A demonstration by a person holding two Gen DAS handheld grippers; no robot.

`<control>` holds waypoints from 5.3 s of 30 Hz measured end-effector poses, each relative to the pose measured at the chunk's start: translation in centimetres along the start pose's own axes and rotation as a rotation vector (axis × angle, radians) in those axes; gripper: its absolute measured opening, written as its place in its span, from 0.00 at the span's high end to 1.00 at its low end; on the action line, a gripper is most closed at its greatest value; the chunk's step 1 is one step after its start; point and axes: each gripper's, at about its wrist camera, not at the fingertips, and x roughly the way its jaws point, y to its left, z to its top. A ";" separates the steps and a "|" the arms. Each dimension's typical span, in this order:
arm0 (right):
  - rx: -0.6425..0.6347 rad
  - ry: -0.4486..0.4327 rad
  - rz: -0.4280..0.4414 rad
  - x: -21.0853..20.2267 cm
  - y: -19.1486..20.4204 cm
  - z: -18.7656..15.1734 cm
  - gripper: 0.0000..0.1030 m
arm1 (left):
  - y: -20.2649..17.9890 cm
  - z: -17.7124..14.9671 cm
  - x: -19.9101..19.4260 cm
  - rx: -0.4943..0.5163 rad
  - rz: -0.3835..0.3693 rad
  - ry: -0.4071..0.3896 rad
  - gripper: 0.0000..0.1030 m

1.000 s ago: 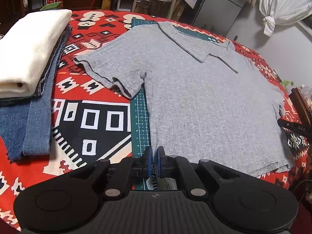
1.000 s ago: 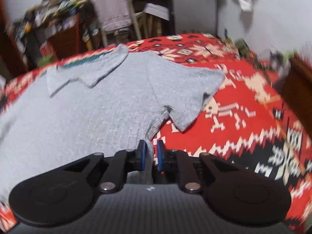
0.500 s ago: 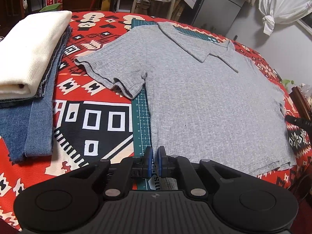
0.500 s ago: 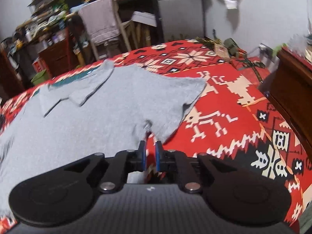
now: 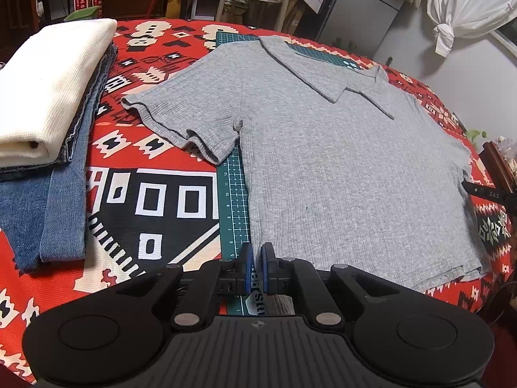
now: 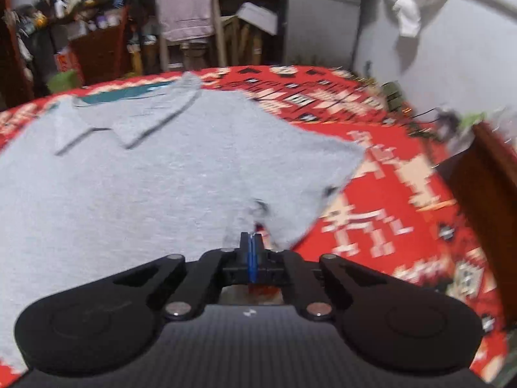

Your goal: Fold clothes

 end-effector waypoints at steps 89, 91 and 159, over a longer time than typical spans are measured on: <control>-0.273 0.015 0.333 -11.1 5.7 -6.3 0.74 | -6.4 -1.8 -4.0 0.365 -0.155 -0.151 0.74; -0.262 0.031 0.366 -10.0 6.9 -6.3 0.80 | -8.2 -2.0 -2.6 0.436 -0.192 -0.145 0.74; -0.063 -0.026 0.167 -4.3 9.6 -7.3 0.00 | -10.5 -1.6 4.3 0.231 -0.127 -0.144 0.00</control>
